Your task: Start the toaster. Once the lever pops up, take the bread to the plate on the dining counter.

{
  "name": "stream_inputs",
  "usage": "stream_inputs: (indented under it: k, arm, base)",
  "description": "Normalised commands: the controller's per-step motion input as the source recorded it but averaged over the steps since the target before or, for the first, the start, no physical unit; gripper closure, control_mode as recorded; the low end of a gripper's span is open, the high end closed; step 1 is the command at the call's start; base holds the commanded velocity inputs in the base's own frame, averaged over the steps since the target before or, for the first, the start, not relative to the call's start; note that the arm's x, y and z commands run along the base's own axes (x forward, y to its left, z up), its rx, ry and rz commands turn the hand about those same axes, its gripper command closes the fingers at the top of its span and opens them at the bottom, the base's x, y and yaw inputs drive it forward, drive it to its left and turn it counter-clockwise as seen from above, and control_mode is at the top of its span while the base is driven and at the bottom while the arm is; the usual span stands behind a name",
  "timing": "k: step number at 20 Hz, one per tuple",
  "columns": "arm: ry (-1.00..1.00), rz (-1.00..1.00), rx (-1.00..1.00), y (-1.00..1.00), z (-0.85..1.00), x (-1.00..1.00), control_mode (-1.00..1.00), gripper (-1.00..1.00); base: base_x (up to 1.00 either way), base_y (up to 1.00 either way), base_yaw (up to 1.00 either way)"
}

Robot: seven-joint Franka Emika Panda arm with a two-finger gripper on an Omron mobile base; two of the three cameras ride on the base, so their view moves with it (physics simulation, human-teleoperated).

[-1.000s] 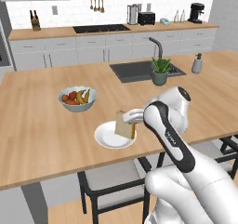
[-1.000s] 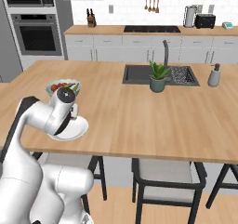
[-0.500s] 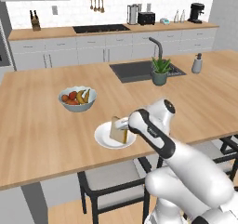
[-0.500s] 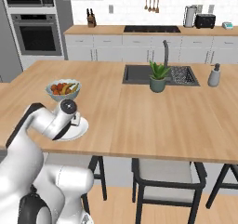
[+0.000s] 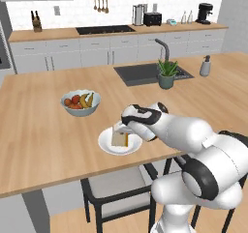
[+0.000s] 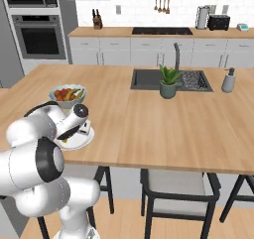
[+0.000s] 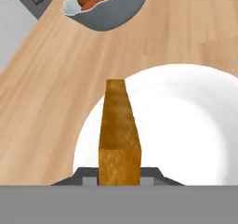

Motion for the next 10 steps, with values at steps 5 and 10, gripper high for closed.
stream_inputs:
  k: [5,10]
  arm:
    - [0.03,0.00,0.00,0.07,-0.08,0.33,-1.00,-1.00]
    - [0.00,-0.05,-0.03,-0.11,0.00,0.02,-1.00,-1.00]
  base:
    - [0.00,0.00,0.00]
    - [0.00,0.00,0.00]
